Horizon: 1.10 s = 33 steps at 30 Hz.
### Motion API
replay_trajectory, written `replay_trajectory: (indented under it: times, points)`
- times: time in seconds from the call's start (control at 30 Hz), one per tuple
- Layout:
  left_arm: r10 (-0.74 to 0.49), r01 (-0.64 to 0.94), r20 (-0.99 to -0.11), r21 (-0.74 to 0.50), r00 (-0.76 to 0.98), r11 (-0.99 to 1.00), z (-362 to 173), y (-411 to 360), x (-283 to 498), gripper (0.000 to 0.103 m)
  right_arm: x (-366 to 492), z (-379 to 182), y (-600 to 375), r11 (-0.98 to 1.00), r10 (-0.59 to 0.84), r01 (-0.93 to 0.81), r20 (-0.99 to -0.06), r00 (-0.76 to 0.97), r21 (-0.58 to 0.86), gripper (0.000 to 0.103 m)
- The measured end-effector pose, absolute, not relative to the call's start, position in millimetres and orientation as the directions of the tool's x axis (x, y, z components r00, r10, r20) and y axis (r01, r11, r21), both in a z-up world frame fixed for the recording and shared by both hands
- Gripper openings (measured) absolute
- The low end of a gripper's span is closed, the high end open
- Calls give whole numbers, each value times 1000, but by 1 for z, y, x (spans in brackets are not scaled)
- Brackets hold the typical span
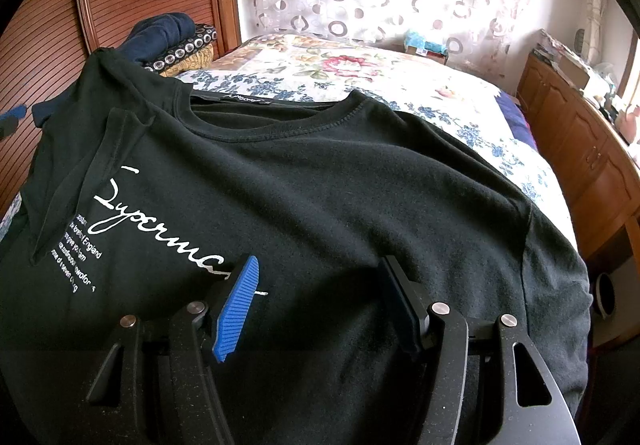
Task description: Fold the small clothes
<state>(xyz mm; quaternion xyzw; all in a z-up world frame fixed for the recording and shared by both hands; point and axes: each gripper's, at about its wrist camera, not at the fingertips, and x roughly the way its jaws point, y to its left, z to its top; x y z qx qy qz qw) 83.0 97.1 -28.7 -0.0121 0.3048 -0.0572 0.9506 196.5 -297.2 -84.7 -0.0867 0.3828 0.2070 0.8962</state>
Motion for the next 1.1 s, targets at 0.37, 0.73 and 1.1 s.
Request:
replay_trajectory:
  times: [0.37,0.73,1.1]
  points:
    - [-84,62,-593,-56,801,996,-48,107,57,80,176,-54,-243,838,474,-537,-620,626,98,61]
    - [-80,45,-583,-75,809,996,-50,113,46,80,177,-68,-101,729,546,-681,-660,517,70,61]
    - [-93,67,-587,-66,804,996,-53,102,44,80,205,-79,-114,802,407,-597,-731,548,-2,61]
